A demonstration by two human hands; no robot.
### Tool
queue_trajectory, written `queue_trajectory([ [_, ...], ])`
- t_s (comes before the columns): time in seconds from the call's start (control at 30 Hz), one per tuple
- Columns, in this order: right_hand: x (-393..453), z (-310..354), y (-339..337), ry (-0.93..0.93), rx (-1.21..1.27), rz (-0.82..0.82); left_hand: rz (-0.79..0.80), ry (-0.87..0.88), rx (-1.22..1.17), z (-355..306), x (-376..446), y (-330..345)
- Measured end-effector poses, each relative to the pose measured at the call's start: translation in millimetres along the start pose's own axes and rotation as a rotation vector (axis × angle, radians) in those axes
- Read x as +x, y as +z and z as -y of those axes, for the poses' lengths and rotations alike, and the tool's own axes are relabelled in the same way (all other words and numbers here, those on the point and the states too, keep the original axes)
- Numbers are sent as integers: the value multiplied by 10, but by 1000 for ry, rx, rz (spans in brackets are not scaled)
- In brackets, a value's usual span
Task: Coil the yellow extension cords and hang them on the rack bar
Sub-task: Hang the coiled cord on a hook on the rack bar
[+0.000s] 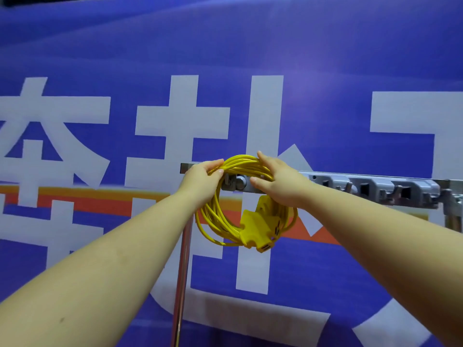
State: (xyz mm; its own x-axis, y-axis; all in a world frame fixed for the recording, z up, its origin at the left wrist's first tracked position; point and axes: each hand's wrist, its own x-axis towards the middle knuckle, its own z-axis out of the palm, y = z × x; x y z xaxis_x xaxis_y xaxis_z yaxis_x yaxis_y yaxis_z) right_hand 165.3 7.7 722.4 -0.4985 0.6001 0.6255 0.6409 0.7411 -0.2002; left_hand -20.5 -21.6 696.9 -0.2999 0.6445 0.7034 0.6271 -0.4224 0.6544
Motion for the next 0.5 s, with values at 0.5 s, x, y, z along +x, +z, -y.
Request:
queue_trajectory([
  [0.5, -1124, -85, -449, 107, -392, 153, 254, 574, 1038, -823, -924, 187],
])
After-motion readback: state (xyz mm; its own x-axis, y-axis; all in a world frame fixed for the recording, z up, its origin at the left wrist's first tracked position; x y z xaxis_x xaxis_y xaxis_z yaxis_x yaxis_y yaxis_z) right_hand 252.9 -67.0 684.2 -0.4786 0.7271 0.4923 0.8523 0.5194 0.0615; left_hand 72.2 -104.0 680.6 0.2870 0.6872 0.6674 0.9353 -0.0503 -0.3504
